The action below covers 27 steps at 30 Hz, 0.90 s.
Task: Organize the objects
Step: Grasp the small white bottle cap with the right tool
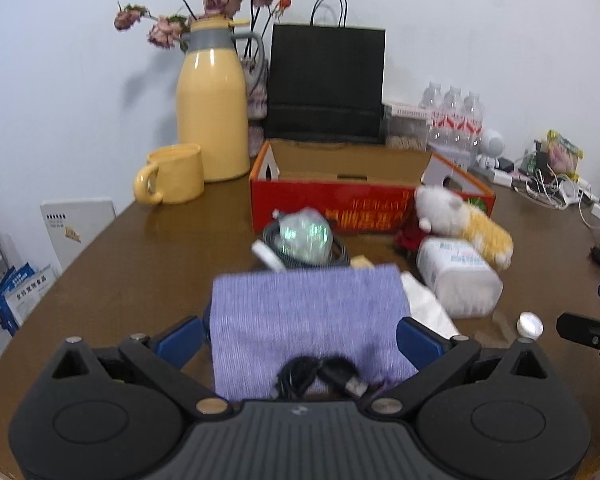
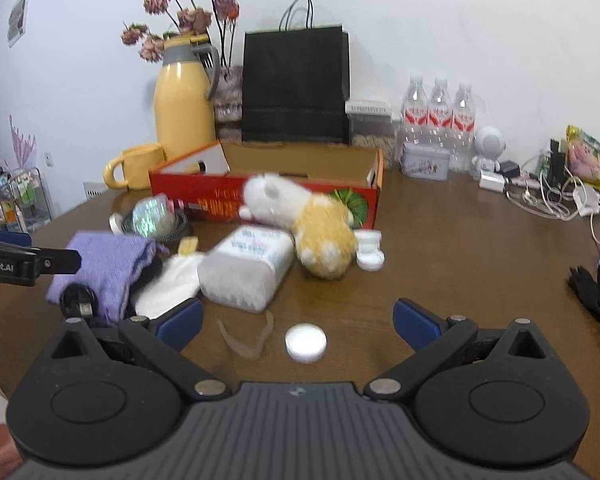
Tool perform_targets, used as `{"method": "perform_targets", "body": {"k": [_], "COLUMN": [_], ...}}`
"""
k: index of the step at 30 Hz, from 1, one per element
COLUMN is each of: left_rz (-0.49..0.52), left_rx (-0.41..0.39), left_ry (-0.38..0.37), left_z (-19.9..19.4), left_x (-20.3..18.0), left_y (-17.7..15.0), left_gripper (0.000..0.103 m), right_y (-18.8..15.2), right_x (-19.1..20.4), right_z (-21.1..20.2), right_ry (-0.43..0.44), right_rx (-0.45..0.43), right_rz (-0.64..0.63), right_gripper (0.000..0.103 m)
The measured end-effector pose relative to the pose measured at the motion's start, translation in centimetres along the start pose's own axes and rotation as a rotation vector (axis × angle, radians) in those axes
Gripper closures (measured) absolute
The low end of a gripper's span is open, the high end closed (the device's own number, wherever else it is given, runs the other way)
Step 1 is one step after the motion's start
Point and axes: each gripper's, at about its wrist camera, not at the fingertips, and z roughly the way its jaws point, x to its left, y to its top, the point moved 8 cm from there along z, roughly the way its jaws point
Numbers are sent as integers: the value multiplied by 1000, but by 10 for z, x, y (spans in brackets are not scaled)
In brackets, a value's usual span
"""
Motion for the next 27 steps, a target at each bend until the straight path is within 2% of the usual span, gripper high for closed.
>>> {"method": "perform_targets", "body": {"k": [5,9,10,11,13,14,17,18,19,27], "left_rz": [22,30,29,26,21,19,21,22,23,19], "left_rx": [23,44,46,49,52,51,50,51,54,58], "left_ry": [-5,-5,-4,-2,-1,-2,-4,-4,-4,-8], "left_z": [6,12,13,14,15,15,16,16,17,26], "left_x": [-2,-4,-4,-3,-1,-1,-2,-3,-4,-10], "left_y": [-14,-20,-21,-22,-22,-22,-22,-22,-23,-27], "left_gripper": [0,0,0,0,0,0,0,0,0,2], "right_y": [-18,-22,-22,-22,-23,-23,-25,-24,-24,-26], "right_x": [-2,-8,-10,-11,-14,-14,-12,-11,-9,-3], "right_z": [15,27,30,33,39,43,55,56,57,51], "right_ry": [-15,-29,-33,-35,-31,-22,1,5,10,9], "right_rx": [66,83,85,89,109,120,144,132,123,85], "right_rz": [-12,-1,-1,-2,-2,-1,-2,-10,-14,-36], "right_gripper": [0,0,3,6,22,25,46,56,74,74]}}
